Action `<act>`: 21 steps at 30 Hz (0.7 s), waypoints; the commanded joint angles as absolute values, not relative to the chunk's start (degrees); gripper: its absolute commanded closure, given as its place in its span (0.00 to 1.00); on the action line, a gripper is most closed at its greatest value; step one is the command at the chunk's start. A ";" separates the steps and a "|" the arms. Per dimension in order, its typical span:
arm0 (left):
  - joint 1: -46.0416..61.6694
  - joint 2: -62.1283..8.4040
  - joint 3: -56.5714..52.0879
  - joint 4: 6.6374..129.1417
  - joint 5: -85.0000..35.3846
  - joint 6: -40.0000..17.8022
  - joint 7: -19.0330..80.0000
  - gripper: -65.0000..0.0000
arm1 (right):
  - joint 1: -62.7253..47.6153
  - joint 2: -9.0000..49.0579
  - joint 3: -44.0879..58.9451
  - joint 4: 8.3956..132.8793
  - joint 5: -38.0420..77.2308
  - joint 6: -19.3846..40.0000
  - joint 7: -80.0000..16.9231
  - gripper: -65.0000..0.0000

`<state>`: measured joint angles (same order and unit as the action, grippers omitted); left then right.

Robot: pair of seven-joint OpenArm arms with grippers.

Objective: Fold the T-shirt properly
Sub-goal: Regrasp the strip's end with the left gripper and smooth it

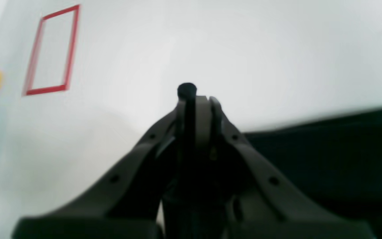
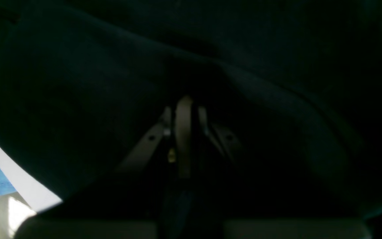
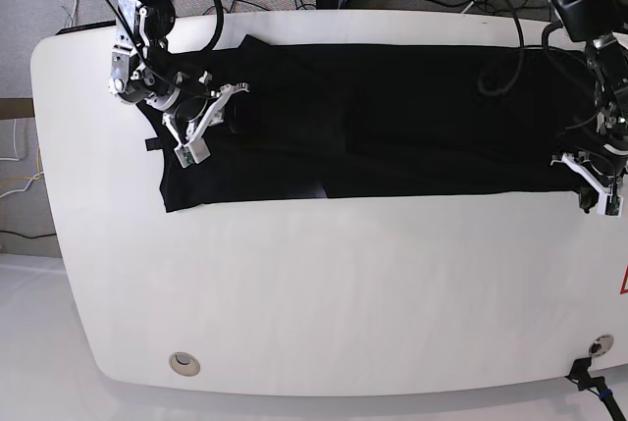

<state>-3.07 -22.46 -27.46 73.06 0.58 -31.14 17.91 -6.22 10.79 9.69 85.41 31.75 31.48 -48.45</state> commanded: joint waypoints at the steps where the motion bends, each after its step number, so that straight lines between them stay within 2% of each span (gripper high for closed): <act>1: -2.51 -23.52 -27.65 78.29 -1.19 -31.08 15.96 1.00 | -6.20 11.47 9.71 85.41 28.79 30.11 -51.03 0.96; 7: 6.20 -23.87 -27.82 86.81 -11.30 -31.08 16.04 1.00 | -6.46 11.38 9.63 85.41 28.79 30.02 -51.03 0.96; 21: 14.37 -23.60 -33.98 89.10 -11.38 -31.08 16.04 1.00 | -6.11 11.38 9.54 85.41 28.70 29.93 -51.03 0.96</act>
<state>14.59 -22.50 -33.36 88.23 -10.59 -31.29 17.50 -6.24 10.79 9.47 85.41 31.75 31.11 -48.40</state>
